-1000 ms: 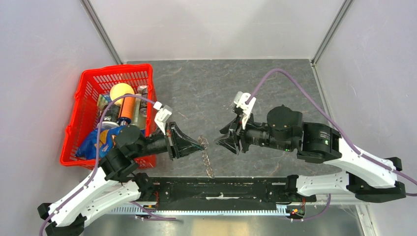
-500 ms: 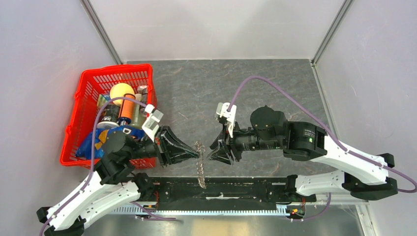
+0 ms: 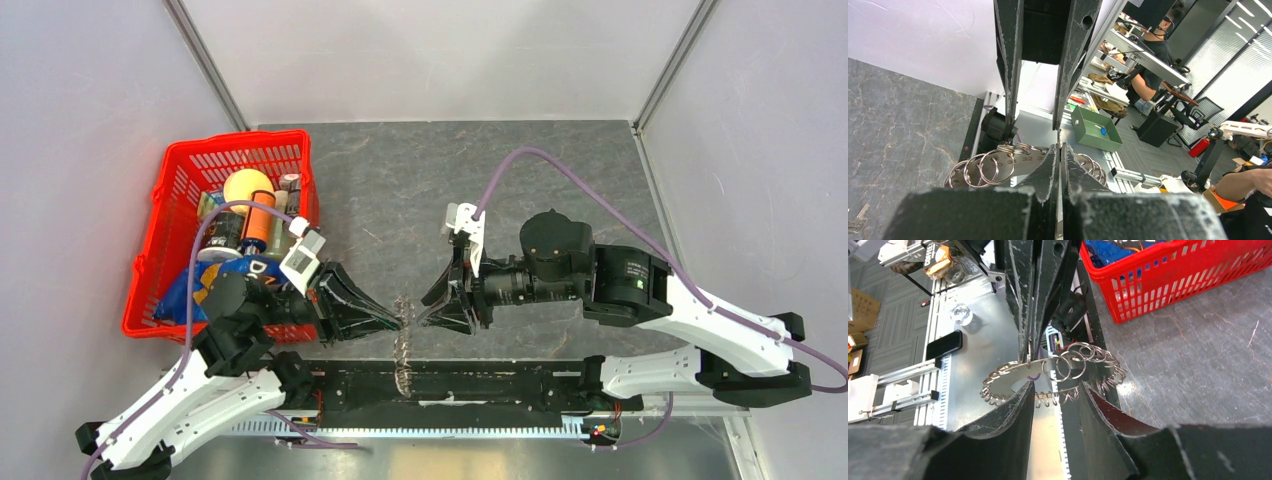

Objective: Put the keys on the keyring

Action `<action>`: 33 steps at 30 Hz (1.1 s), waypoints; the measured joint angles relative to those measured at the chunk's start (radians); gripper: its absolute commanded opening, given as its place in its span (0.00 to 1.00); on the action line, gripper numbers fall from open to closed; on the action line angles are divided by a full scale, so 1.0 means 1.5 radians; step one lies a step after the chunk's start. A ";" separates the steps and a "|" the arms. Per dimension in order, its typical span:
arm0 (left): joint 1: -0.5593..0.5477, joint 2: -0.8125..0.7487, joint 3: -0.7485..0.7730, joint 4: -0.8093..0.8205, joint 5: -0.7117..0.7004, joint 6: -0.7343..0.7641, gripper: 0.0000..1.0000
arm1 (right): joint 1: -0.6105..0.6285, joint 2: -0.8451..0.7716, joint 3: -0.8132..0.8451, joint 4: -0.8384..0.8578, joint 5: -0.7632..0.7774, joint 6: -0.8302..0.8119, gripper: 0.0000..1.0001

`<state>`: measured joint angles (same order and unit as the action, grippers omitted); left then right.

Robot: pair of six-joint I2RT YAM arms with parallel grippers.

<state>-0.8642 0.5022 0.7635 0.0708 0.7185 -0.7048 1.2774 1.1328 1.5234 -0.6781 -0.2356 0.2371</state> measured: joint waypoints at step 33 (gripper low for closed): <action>0.000 -0.018 -0.012 0.015 0.017 0.000 0.02 | -0.139 -0.055 -0.233 -0.063 0.370 0.080 0.59</action>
<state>-0.8642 0.4755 0.7448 0.0929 0.7444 -0.7052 1.0687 1.0508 1.1732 -0.7727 0.3199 0.3569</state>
